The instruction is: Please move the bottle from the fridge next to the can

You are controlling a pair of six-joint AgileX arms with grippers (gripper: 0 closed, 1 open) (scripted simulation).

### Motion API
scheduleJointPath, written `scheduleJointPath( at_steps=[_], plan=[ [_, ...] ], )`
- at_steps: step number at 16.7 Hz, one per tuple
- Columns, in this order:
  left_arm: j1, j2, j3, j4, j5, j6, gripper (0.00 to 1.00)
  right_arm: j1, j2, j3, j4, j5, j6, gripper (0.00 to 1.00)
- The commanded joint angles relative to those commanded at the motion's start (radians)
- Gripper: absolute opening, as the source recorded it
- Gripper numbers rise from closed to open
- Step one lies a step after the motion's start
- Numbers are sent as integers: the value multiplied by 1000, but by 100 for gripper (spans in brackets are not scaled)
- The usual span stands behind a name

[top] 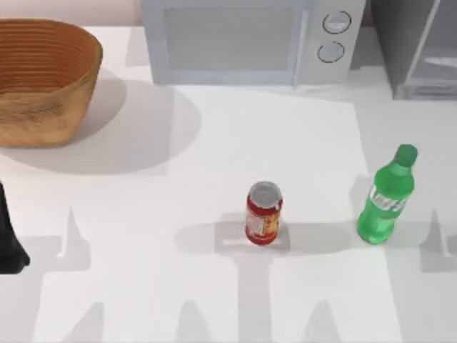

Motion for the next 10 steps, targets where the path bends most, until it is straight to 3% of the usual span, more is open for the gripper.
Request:
scheduleJointPath(
  at_steps=[5,10],
  plan=[
    [0,0,0,0,0,0,100,-1,-51,48,-65,4,-2,100],
    [0,0,0,0,0,0,100,-4,-236,201,-378,5,-5,100]
  ],
)
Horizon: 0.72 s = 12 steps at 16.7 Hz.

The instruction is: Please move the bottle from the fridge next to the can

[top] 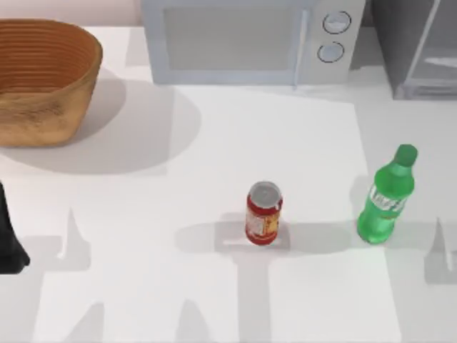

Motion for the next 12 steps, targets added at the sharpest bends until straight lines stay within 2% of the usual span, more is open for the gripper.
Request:
scheduleJointPath(
  at_steps=[8,12],
  plan=[
    [0,0,0,0,0,0,100,1,-361,294,-724,-4,-3,100],
    [0,0,0,0,0,0,100,1,-503,410,-987,-5,-5,100]
  ],
)
